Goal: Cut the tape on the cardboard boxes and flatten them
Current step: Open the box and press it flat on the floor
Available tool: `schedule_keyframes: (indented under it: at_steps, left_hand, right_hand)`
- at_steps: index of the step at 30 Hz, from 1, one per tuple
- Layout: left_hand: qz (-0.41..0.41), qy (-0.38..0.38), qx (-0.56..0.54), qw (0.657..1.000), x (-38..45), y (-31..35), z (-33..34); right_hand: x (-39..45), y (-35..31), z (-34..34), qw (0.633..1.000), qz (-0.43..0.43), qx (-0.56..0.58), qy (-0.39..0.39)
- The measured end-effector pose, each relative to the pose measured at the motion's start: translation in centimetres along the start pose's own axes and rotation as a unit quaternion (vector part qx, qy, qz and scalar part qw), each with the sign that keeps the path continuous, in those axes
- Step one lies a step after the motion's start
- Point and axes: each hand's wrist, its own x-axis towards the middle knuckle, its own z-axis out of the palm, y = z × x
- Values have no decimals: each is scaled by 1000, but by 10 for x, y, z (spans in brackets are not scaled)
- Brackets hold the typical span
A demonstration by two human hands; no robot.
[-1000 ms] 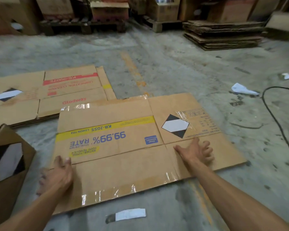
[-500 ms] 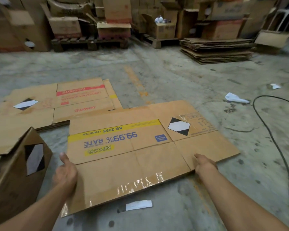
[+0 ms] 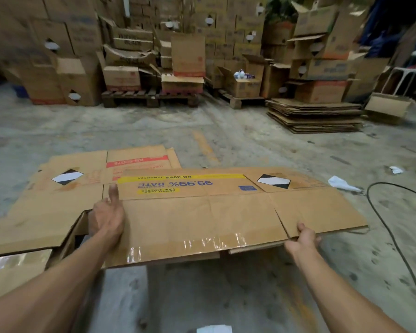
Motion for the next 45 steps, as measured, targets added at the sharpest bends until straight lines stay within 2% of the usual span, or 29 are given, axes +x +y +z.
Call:
schedule_keyframes:
  at_steps: [5, 9, 18, 21, 25, 32, 36, 39, 42, 45]
  left_hand:
    - [57, 20, -10, 998, 53, 39, -40]
    - [61, 55, -5, 997, 102, 60, -89]
    - [64, 88, -14, 994, 209, 40, -200]
    - [49, 100, -17, 994, 239, 24, -222]
    - [19, 125, -20, 992, 290, -3, -227]
    - [-17, 151, 63, 986, 376, -46, -205]
    - [-26, 89, 74, 993, 412, -86, -177]
    - [-21, -1, 69, 997, 425, -114, -158]
    - [-62, -103, 73, 990, 423, -131, -140]
    - [-70, -181, 61, 979, 415, -137, -117]
  right_hand:
    - [8, 5, 40, 996, 35, 37, -79]
    - [-55, 17, 99, 984, 69, 14, -164]
    - [-124, 100, 204, 950, 154, -39, -269]
    - [-137, 127, 233, 942, 174, -77, -277]
    - [-129, 183, 281, 934, 192, -55, -297]
    - [-85, 290, 334, 923, 250, -58, -288]
    - [-46, 345, 344, 924, 265, -86, -263]
    - [-28, 380, 342, 929, 279, -117, -213]
    - [-16, 421, 331, 943, 273, -117, -152]
    - [-14, 456, 324, 952, 259, -98, -130]
